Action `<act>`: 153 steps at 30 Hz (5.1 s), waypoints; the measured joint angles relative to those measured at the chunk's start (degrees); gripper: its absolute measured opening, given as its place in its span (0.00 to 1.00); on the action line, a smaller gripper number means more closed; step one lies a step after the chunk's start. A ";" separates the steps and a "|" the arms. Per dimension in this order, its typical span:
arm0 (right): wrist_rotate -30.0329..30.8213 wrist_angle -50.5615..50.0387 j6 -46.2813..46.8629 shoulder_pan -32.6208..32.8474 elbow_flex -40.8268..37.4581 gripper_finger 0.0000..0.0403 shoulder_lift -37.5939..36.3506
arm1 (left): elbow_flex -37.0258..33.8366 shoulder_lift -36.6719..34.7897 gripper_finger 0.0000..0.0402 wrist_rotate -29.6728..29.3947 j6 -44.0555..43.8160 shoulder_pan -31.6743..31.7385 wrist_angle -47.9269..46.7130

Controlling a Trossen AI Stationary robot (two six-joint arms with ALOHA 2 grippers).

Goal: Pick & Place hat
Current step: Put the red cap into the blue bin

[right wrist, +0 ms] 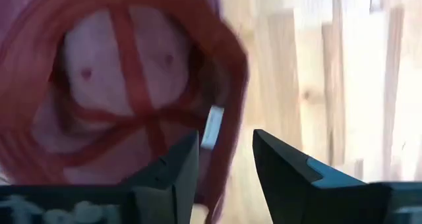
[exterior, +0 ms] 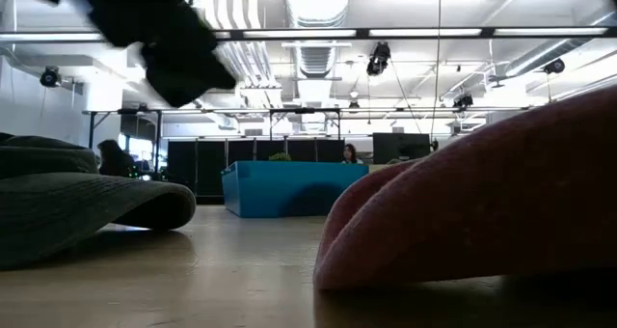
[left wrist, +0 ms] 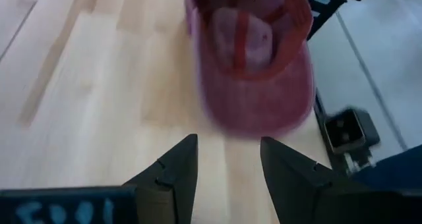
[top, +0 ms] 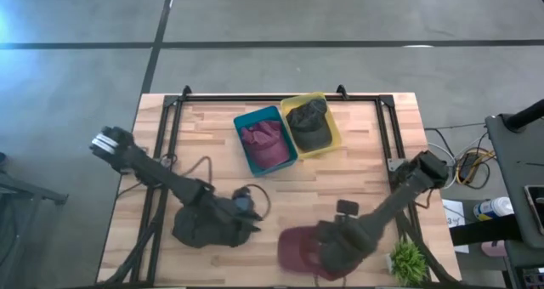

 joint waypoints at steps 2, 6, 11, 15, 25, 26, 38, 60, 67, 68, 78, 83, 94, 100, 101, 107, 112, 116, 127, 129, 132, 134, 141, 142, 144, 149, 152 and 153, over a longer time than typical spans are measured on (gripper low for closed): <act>0.07 -0.59 3.49 2.60 -0.46 0.33 -0.68 | 5.12 4.40 0.39 0.02 2.46 -0.06 -0.18; 0.14 -4.68 12.70 7.97 -1.64 0.32 -1.16 | 13.75 12.34 0.39 0.04 4.22 -0.11 -3.82; -0.09 -4.63 28.85 13.84 -3.58 0.32 -2.80 | 22.84 21.15 0.39 2.50 3.20 -0.11 -6.48; 0.04 -4.79 38.83 17.51 -4.51 0.33 -4.44 | 29.97 27.01 0.39 5.22 3.17 -0.24 -8.04; -4.77 6.08 36.99 22.43 -12.57 0.30 -5.05 | 40.53 37.71 0.39 7.84 4.21 -0.15 -15.74; -4.73 6.65 36.17 22.43 -13.73 0.30 -5.05 | 40.78 38.25 0.39 7.84 4.03 -0.15 -15.96; -3.04 23.53 19.34 15.02 -27.67 0.30 -4.98 | 38.49 37.04 0.39 5.78 -3.67 -0.25 -17.88; 2.86 54.51 -8.95 -4.01 -28.06 0.24 1.53 | 38.10 36.61 0.39 -0.23 -2.83 -0.02 -14.71; -1.41 48.41 -10.76 -5.72 -26.10 0.25 1.79 | 38.30 36.57 0.39 -0.20 -3.39 -0.12 -18.08; -1.17 44.93 -10.69 -5.54 -26.07 0.25 0.81 | 38.40 36.51 0.39 -0.21 -3.67 -0.35 -19.20; 6.42 21.76 -1.03 -4.47 -29.13 0.24 -8.29 | 38.34 33.97 0.39 -2.48 -10.74 -4.00 -28.75; 8.46 22.79 3.30 -4.51 -29.68 0.25 -13.63 | 38.17 29.05 0.39 -10.54 -10.80 -4.68 -30.90; 8.55 39.14 10.47 -2.76 -32.15 0.32 -21.21 | 35.23 16.75 0.39 -19.51 -6.38 -1.88 -42.00; 6.24 41.07 11.48 -2.46 -32.52 0.42 -19.20 | 30.92 17.05 0.39 -6.75 -1.80 5.14 -38.78; 5.83 41.16 11.79 -2.33 -32.52 0.43 -18.90 | 30.25 17.05 0.39 -4.42 -1.76 6.01 -37.86; 5.77 41.18 13.70 -1.19 -32.52 0.51 -17.83 | 28.42 17.16 0.39 2.95 1.56 7.56 -35.16; 5.85 41.14 14.02 -1.13 -32.54 0.53 -16.89 | 27.85 17.36 0.39 5.31 3.36 7.23 -33.61; 5.94 41.21 13.98 -1.13 -32.54 0.54 -15.94 | 27.25 17.66 0.39 5.23 3.40 7.83 -31.15; 5.95 41.37 13.32 -1.11 -32.54 0.54 -15.71 | 24.02 21.17 0.39 10.10 2.95 8.50 -23.48; 5.95 41.36 13.30 -1.11 -32.54 0.54 -15.66 | 24.02 22.27 0.39 11.86 2.98 8.52 -22.21; 5.95 41.31 13.05 -1.11 -32.54 0.54 -15.62 | 24.11 24.24 0.39 15.32 3.00 8.55 -21.09; 5.94 41.31 13.06 -1.11 -32.54 0.54 -15.62 | 24.18 25.00 0.36 16.20 3.00 8.55 -21.23; 5.93 41.45 13.08 -0.97 -32.54 0.54 -15.62 | 24.41 23.55 0.04 17.91 3.57 8.50 -20.51; 5.93 41.48 13.11 -0.97 -32.54 0.54 -15.63 | 24.42 23.14 0.03 18.50 3.49 8.50 -20.43; 5.87 41.48 13.28 -0.97 -32.53 0.54 -15.98 | 24.40 22.19 0.02 19.12 2.37 8.59 -21.10; 6.95 41.56 13.36 -0.34 -32.50 0.52 -19.52 | 24.27 15.87 0.01 19.10 -1.03 8.61 -23.89; 7.69 43.14 12.41 -0.06 -32.50 0.51 -21.67 | 24.26 12.15 0.01 18.17 -2.90 8.61 -24.62; 7.70 43.97 11.62 -0.07 -32.49 0.51 -21.88 | 24.25 11.30 0.01 18.06 -3.31 8.67 -24.73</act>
